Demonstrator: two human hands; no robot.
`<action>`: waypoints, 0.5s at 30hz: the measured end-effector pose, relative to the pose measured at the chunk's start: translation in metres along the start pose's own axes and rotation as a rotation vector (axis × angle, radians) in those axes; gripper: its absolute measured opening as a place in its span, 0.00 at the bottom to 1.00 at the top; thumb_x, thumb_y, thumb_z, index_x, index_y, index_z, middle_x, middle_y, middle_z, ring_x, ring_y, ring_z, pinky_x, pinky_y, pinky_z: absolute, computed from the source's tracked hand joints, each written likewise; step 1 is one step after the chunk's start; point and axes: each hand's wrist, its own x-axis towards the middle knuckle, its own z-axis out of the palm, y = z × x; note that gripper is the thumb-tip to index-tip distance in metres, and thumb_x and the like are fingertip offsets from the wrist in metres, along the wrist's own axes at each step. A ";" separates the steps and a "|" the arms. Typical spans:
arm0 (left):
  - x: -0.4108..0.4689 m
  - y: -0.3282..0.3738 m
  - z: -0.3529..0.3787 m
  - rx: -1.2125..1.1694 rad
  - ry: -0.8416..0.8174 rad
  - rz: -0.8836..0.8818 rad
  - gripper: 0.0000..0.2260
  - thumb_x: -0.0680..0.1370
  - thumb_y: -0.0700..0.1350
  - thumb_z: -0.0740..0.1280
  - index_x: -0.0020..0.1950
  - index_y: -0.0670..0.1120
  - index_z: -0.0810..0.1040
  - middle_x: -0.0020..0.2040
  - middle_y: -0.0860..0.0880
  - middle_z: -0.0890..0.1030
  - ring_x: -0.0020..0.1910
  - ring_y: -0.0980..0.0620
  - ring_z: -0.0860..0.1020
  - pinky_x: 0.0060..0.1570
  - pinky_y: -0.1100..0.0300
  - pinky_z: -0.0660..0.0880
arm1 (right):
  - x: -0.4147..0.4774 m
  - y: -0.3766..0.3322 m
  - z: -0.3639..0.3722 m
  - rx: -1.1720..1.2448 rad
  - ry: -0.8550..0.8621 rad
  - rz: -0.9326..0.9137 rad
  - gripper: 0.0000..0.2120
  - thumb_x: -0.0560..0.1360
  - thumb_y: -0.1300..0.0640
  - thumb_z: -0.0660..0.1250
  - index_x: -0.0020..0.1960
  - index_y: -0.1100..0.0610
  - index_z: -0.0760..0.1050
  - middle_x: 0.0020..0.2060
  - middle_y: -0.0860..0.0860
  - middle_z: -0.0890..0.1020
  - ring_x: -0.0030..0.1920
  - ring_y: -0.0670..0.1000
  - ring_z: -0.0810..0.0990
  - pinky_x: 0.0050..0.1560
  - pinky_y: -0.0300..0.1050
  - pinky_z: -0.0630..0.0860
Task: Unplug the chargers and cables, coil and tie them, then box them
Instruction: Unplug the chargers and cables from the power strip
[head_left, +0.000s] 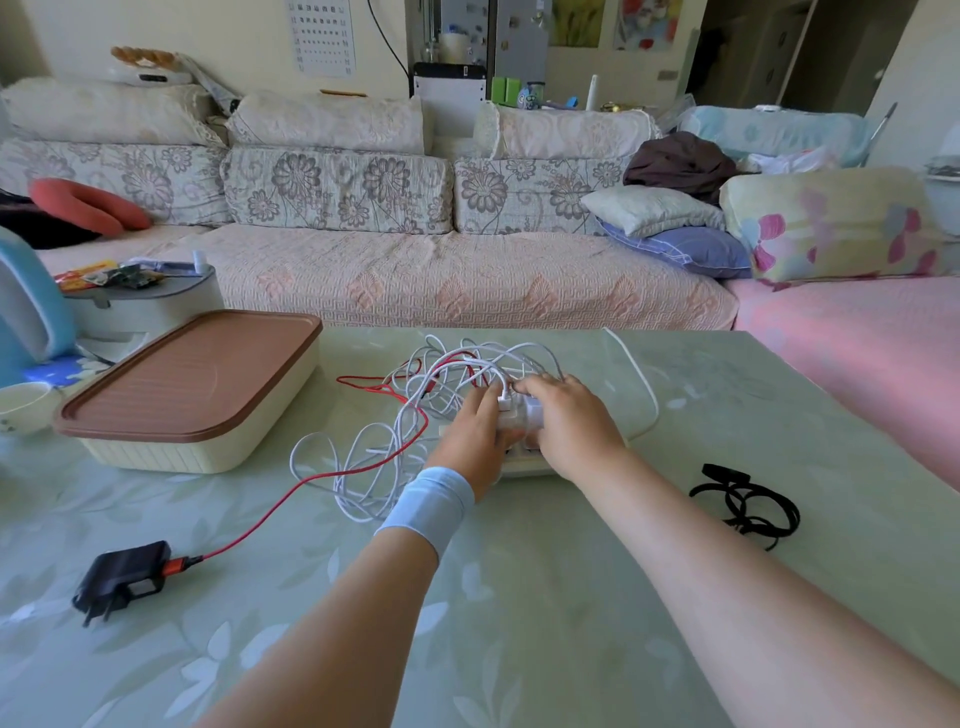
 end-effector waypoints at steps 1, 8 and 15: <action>-0.001 0.000 0.001 0.035 0.001 0.013 0.26 0.79 0.41 0.64 0.75 0.41 0.60 0.70 0.42 0.64 0.64 0.40 0.71 0.61 0.52 0.68 | 0.000 0.001 0.002 -0.008 0.002 -0.011 0.26 0.69 0.67 0.70 0.66 0.53 0.74 0.62 0.51 0.78 0.62 0.58 0.72 0.56 0.46 0.69; -0.001 0.016 -0.012 -0.110 0.213 -0.035 0.21 0.79 0.54 0.58 0.67 0.43 0.67 0.60 0.39 0.72 0.57 0.38 0.75 0.53 0.46 0.73 | 0.003 0.006 0.008 -0.033 0.014 -0.062 0.27 0.68 0.69 0.70 0.65 0.53 0.74 0.60 0.53 0.78 0.62 0.58 0.71 0.58 0.51 0.73; 0.002 0.033 -0.024 -0.045 0.117 0.022 0.23 0.80 0.47 0.63 0.73 0.45 0.62 0.66 0.44 0.71 0.59 0.44 0.74 0.53 0.58 0.66 | 0.000 0.006 0.008 -0.089 0.006 -0.022 0.21 0.70 0.65 0.70 0.62 0.56 0.74 0.59 0.55 0.72 0.63 0.58 0.69 0.50 0.54 0.77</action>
